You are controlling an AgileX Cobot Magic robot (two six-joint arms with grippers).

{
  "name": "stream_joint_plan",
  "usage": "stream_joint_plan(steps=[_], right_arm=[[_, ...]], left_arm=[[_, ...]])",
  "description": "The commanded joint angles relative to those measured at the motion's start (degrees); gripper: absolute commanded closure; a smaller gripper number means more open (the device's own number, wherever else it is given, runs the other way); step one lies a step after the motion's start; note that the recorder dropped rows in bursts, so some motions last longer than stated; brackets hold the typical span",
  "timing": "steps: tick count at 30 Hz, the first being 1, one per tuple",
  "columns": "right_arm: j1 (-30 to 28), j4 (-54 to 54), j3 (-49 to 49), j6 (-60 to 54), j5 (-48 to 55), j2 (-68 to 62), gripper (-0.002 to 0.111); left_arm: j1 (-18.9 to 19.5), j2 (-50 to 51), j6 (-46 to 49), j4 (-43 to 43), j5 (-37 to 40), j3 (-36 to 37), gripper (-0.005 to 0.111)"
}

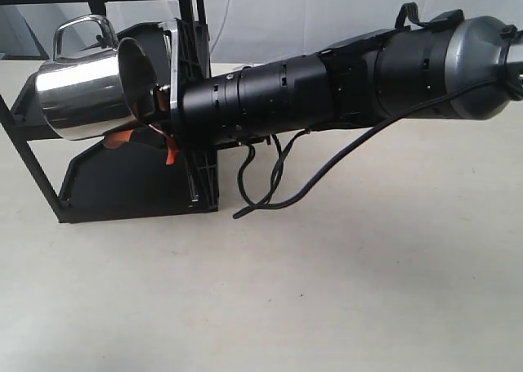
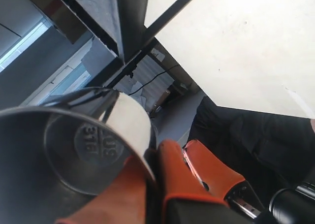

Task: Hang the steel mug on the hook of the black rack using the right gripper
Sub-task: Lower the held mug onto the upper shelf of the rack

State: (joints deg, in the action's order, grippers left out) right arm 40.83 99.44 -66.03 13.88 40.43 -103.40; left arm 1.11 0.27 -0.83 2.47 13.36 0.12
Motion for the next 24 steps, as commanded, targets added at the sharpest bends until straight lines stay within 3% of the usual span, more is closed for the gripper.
stream_joint_plan(steps=[1,24], right_arm=[[-0.37,0.51,-0.51,2.50,-0.14,0.21,0.109],[-0.37,0.51,-0.41,4.28,-1.37,-0.17,0.109]], left_arm=[[-0.07,-0.27,-0.12,-0.05,-0.14,-0.12,0.105],[-0.07,-0.27,-0.12,-0.05,-0.14,-0.12,0.105]])
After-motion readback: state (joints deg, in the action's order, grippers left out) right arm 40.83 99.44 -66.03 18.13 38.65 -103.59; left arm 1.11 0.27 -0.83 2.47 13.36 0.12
